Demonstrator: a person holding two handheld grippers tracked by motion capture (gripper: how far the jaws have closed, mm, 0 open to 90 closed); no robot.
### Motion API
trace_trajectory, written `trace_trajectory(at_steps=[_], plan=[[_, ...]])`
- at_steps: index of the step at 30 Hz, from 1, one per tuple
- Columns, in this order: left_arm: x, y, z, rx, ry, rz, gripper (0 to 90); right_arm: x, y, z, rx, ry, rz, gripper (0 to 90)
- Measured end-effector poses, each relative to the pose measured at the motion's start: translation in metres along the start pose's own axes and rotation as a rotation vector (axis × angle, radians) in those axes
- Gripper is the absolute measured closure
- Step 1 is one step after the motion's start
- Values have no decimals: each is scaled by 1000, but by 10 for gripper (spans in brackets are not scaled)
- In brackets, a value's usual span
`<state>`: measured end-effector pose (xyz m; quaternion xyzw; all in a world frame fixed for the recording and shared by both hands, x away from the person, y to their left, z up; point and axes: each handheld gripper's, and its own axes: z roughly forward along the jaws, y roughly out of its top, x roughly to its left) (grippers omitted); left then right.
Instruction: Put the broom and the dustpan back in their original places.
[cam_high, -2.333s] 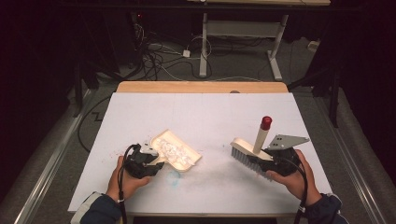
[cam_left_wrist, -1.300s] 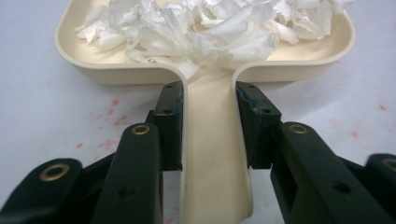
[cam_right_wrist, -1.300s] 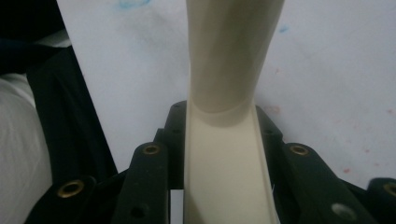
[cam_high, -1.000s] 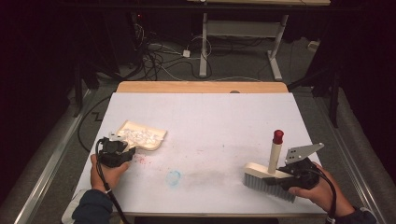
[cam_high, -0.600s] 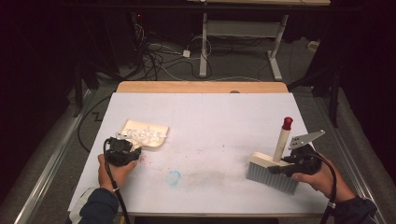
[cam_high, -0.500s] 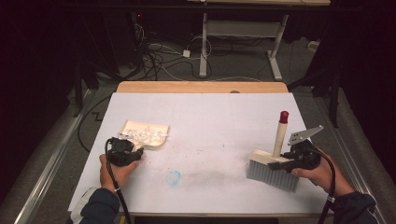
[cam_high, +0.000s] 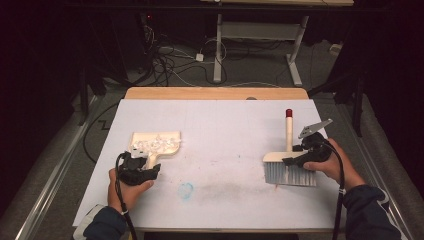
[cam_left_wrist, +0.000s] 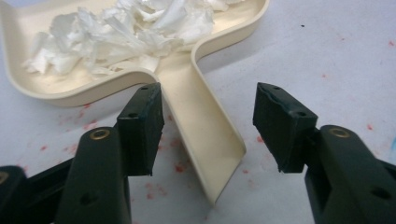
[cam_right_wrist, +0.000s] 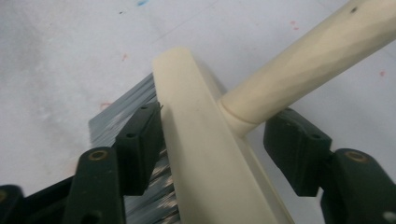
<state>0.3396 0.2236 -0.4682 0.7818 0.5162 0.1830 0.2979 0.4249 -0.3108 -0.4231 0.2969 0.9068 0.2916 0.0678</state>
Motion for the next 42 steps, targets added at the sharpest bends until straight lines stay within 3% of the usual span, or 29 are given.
trace_trajectory(at_steps=[3,5,6,8,12,18,23,28,31,42], plan=[[2,-5,3,19,-2,-13,375,-7,-3,3,13,-8,30,363],[3,-8,6,34,3,-3,362,-9,-5,2,39,-88,24,422],[2,-9,6,33,2,5,355,-12,-6,0,17,-97,37,399],[1,-10,4,14,-3,29,334,-16,-9,-4,-45,-96,96,426],[-3,-15,-4,-43,-17,102,285,-16,-11,0,-45,-201,179,442],[-5,-18,-6,-41,-18,99,280,-15,-9,18,-102,-261,299,466],[-5,-18,-11,-89,-39,104,280,-12,-1,26,-100,-309,312,457],[-10,-19,-15,-109,-33,157,264,-6,7,27,-115,-340,276,456],[-13,-20,-18,-131,-50,166,256,-4,11,25,-146,-354,262,452],[-24,-25,-19,-125,-78,226,234,1,16,19,-259,-371,272,361]])
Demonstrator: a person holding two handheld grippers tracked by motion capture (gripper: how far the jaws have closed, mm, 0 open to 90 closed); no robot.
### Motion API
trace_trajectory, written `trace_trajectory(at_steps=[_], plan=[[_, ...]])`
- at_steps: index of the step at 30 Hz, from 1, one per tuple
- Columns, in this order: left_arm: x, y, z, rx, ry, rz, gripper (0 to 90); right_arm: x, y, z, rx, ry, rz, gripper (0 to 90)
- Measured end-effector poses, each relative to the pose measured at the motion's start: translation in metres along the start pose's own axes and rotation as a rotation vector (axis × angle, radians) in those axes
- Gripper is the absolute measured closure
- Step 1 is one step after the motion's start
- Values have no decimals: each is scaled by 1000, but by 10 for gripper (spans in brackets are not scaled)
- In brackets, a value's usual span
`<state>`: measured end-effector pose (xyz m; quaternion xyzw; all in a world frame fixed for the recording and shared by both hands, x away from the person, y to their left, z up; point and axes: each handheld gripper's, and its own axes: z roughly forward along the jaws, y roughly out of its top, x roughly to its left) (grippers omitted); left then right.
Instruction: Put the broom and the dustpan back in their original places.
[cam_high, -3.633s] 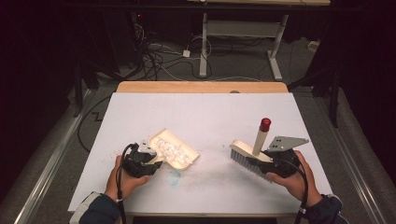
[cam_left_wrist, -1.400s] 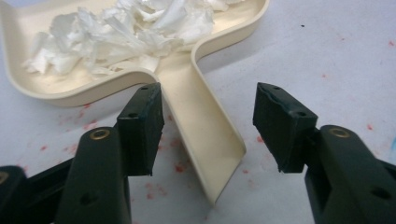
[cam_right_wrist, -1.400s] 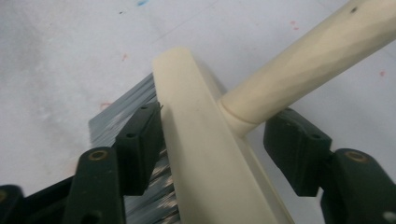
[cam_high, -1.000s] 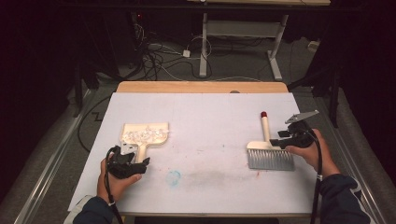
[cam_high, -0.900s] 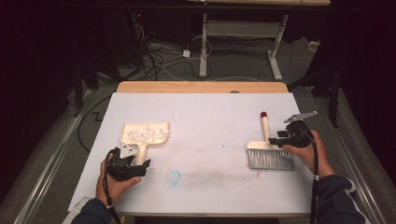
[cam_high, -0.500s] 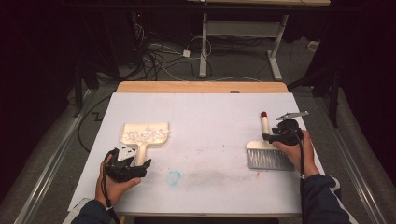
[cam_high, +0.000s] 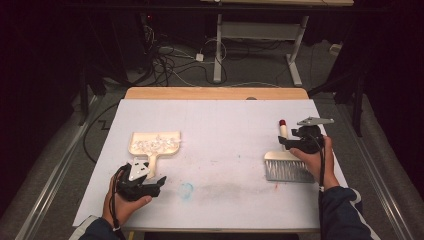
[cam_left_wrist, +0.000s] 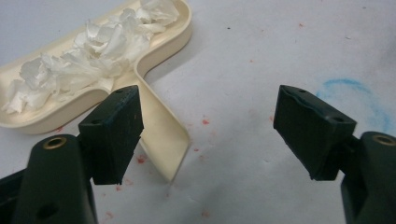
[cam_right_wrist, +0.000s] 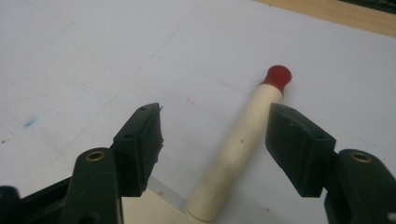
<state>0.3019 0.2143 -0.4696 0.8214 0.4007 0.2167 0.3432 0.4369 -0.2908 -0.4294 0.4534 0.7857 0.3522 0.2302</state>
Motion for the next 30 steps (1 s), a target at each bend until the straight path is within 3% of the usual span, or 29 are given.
trace_trajectory(at_steps=[7,11,14,18,30], plan=[[-5,1,0,-5,-7,28,224,6,6,-7,-61,-2,13,319],[-7,2,0,-7,-11,41,218,12,9,-12,-103,-27,16,300],[-9,3,-1,-14,-10,47,217,17,10,-16,-133,-3,18,288],[-11,3,-1,-14,-12,67,209,25,9,-22,-170,17,1,281],[-15,4,1,-5,-22,89,202,38,10,-39,-244,10,-51,215]])
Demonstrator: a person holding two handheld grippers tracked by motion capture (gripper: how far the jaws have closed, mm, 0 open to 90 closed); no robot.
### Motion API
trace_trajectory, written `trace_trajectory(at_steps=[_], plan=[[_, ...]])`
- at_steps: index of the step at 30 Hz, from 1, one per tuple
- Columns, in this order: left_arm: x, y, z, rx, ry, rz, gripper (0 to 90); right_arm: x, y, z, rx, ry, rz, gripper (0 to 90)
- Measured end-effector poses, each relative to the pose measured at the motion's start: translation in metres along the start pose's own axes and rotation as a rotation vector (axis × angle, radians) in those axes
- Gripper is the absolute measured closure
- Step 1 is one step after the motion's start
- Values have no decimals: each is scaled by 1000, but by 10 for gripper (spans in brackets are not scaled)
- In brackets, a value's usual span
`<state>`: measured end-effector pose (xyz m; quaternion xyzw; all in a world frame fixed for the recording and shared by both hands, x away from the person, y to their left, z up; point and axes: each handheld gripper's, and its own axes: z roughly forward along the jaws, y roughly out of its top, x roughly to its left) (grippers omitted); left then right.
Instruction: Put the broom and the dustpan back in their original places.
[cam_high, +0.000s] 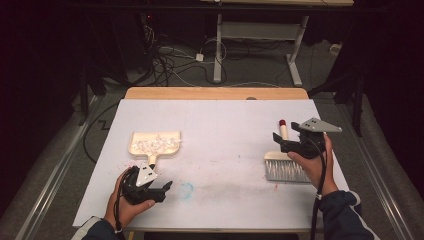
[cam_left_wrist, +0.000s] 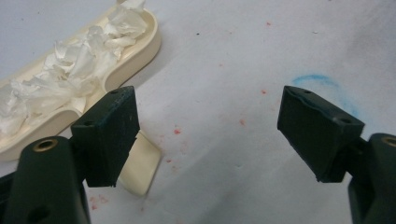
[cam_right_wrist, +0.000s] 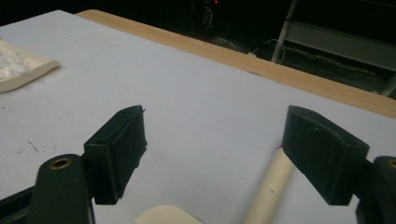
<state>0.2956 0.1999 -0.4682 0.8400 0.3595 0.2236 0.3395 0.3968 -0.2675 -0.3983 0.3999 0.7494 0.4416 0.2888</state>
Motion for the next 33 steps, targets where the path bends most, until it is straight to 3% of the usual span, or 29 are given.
trace_trajectory(at_steps=[9,16,33], plan=[[-1,0,0,7,3,9,199,11,1,-9,-28,6,-52,186],[-1,0,0,1,3,13,199,17,1,-16,-42,10,-57,177],[-2,0,-2,3,3,30,199,31,1,-31,-57,11,-121,186]])
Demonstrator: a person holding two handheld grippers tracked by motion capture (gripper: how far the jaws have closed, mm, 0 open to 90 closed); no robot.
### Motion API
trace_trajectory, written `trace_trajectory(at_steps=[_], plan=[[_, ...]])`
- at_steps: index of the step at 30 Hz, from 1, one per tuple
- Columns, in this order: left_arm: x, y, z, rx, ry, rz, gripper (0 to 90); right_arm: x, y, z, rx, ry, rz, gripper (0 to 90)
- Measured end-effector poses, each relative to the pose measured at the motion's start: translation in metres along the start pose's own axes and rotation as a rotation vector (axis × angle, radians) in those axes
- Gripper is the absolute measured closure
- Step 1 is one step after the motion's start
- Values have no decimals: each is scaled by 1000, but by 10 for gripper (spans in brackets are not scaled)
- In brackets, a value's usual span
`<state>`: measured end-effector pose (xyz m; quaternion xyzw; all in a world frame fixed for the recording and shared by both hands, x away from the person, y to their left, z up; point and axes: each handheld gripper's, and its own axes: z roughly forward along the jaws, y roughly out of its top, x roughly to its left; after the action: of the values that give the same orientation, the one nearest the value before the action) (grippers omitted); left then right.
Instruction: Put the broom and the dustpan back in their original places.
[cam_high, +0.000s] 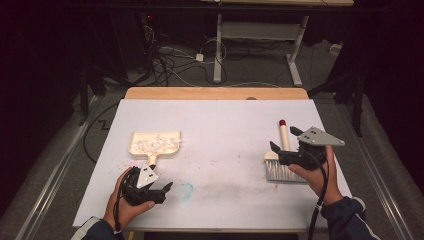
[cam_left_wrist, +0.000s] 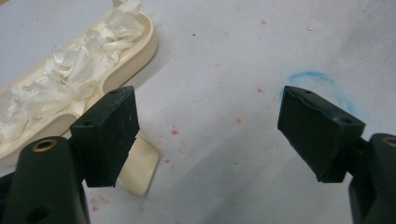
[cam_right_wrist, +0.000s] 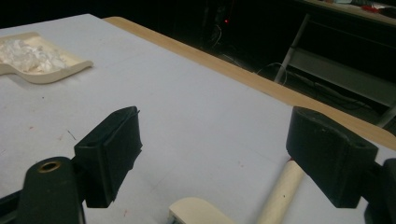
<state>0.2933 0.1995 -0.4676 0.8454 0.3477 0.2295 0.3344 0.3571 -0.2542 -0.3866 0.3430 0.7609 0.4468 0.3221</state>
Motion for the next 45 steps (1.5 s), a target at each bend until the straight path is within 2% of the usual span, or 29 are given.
trace_trajectory(at_steps=[10,19,26,31,34,41,45], plan=[[-1,0,0,6,2,10,199,5,-6,-15,-15,11,-25,188],[-2,0,1,12,0,21,199,7,-16,-22,-7,13,-52,190],[-2,0,1,13,2,24,199,8,-25,-27,-5,3,-74,192],[-4,0,2,17,11,42,199,7,-34,-31,-10,-6,-95,193],[-5,0,2,19,15,50,199,6,-41,-33,-17,0,-83,196],[-5,1,3,18,17,57,199,3,-55,-33,11,-27,-84,198],[-5,1,4,21,17,63,199,2,-63,-35,18,-23,-86,201]])
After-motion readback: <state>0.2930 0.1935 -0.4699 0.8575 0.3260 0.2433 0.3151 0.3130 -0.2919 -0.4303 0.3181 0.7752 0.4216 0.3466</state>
